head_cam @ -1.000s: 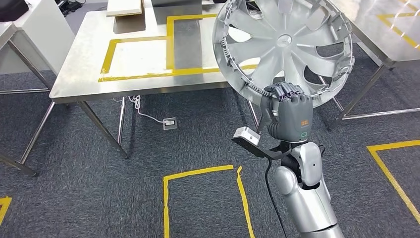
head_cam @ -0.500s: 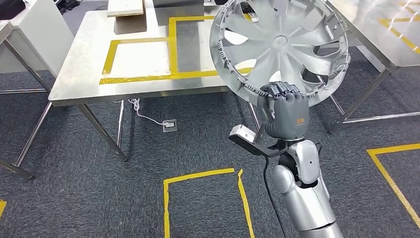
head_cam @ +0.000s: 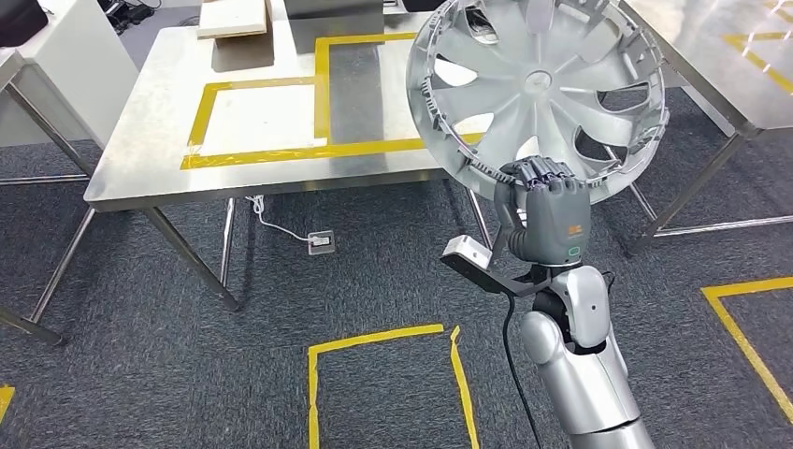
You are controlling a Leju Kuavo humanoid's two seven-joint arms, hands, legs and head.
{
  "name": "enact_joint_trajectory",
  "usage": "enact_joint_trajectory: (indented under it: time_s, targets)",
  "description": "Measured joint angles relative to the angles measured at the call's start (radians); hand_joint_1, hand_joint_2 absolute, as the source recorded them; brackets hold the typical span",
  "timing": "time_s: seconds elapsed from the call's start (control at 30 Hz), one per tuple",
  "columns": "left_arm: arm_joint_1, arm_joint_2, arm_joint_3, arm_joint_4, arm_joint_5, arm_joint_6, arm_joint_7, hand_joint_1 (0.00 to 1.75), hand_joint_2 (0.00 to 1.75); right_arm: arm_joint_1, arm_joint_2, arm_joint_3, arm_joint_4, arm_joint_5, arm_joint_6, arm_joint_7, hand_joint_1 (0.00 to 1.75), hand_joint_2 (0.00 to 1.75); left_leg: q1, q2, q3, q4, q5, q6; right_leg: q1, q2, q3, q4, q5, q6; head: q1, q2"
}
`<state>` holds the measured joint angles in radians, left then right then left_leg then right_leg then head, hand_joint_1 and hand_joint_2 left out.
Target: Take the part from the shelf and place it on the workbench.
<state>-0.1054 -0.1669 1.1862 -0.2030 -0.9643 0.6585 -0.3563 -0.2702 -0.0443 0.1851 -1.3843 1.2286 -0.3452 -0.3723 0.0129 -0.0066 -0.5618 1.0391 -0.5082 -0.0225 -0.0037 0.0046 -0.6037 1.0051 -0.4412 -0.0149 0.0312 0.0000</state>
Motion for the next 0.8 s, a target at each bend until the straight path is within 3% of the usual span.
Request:
enact_joint_trajectory:
  time_s: [0.07,0.13,0.17,0.2,0.27,0.33,0.37,0.5,0.57,0.63,0.67,0.7,0.73,0.8]
  targets:
    - [0.001,0.005,-0.007,0.000,-0.013,0.007,0.023,0.00,1.75,0.001,0.000,0.000,0.010,-0.007,-0.005,-0.004,1.75,1.75,0.001,0.001,-0.052,0.101,-0.041,-0.007,-0.004,-0.002,0.015,-0.005,-0.007,-0.012,-0.002,0.000]
    - [0.006,0.011,-0.011,0.000,-0.022,0.010,0.041,0.00,1.75,0.003,0.000,0.000,0.023,-0.014,-0.009,-0.008,1.75,1.75,0.002,0.001,-0.132,0.233,-0.080,-0.012,-0.003,-0.002,0.028,-0.004,-0.020,-0.017,-0.003,0.000]
    - [0.009,0.014,-0.012,0.000,-0.025,0.010,0.046,0.00,1.75,0.004,0.000,0.000,0.029,-0.017,-0.010,-0.009,1.75,1.75,0.002,0.001,-0.159,0.266,-0.077,-0.013,-0.002,-0.001,0.036,-0.004,-0.027,-0.017,-0.003,0.000]
    - [0.011,0.017,-0.014,-0.001,-0.026,0.010,0.047,0.00,1.75,0.005,0.000,0.000,0.036,-0.020,-0.011,-0.010,1.75,1.75,0.002,0.001,-0.167,0.260,-0.053,-0.013,-0.002,-0.001,0.046,-0.003,-0.034,-0.016,-0.003,0.000]
    - [0.014,0.021,-0.018,-0.001,-0.025,0.008,0.041,0.00,1.75,0.006,0.000,0.000,0.049,-0.027,-0.014,-0.013,1.75,1.75,0.002,0.001,-0.131,0.145,0.037,-0.007,-0.002,0.001,0.069,-0.001,-0.052,-0.011,-0.003,0.000]
    - [0.015,0.022,-0.021,-0.001,-0.020,0.003,0.026,0.00,1.75,0.001,0.000,0.000,0.062,-0.033,-0.022,-0.019,1.75,1.75,-0.002,0.001,-0.082,0.026,0.089,0.003,0.001,0.001,0.081,0.000,-0.069,-0.001,-0.004,0.000]
    - [0.015,0.022,-0.022,-0.001,-0.017,0.000,0.018,0.00,1.75,-0.004,0.000,0.000,0.068,-0.037,-0.026,-0.023,1.75,1.75,-0.004,0.001,-0.069,-0.002,0.090,0.009,0.003,0.002,0.082,-0.001,-0.075,0.005,-0.004,0.000]
    - [0.015,0.022,-0.027,-0.001,-0.008,-0.004,-0.009,0.00,1.75,-0.030,-0.003,-0.002,0.089,-0.048,-0.032,-0.036,1.75,1.75,-0.002,0.000,-0.048,-0.023,0.070,0.036,0.001,0.001,0.084,0.022,-0.080,0.027,-0.003,0.000]
    - [0.014,0.022,-0.028,-0.002,-0.008,-0.007,-0.016,0.00,1.75,-0.046,-0.006,-0.003,0.098,-0.050,-0.032,-0.040,1.75,1.75,0.001,-0.002,-0.035,-0.025,0.061,0.046,-0.003,-0.001,0.031,0.114,-0.111,0.037,-0.001,0.000]
    - [0.013,0.023,-0.028,-0.002,-0.008,-0.010,-0.017,0.00,1.75,-0.059,-0.008,-0.003,0.107,-0.052,-0.032,-0.043,1.75,1.75,0.001,-0.002,-0.024,-0.025,0.049,0.049,-0.005,-0.001,-0.056,0.243,-0.156,0.046,0.000,0.000]
    - [0.014,0.023,-0.028,-0.002,-0.008,-0.010,-0.016,0.00,1.75,-0.062,-0.010,-0.003,0.111,-0.054,-0.032,-0.044,1.75,1.75,0.001,-0.003,-0.016,-0.024,0.042,0.049,-0.006,-0.001,-0.089,0.280,-0.166,0.047,0.001,0.000]
    - [0.014,0.023,-0.028,-0.002,-0.008,-0.010,-0.013,0.00,1.75,-0.063,-0.012,-0.003,0.115,-0.056,-0.032,-0.044,1.75,1.75,0.001,-0.004,-0.005,-0.024,0.034,0.047,-0.007,-0.001,-0.107,0.282,-0.154,0.048,0.001,0.000]
    - [0.015,0.022,-0.028,-0.001,-0.008,-0.010,-0.008,0.00,1.75,-0.064,-0.013,-0.003,0.119,-0.058,-0.032,-0.043,1.75,1.75,0.001,-0.005,0.008,-0.024,0.025,0.045,-0.007,-0.001,-0.105,0.246,-0.121,0.046,0.001,0.000]
    - [0.014,0.022,-0.028,-0.001,-0.007,-0.010,0.006,0.00,1.75,-0.068,-0.016,-0.003,0.125,-0.061,-0.031,-0.044,1.75,1.75,0.001,-0.006,0.033,-0.024,0.006,0.038,-0.006,-0.002,-0.070,0.109,-0.021,0.036,0.001,0.000]
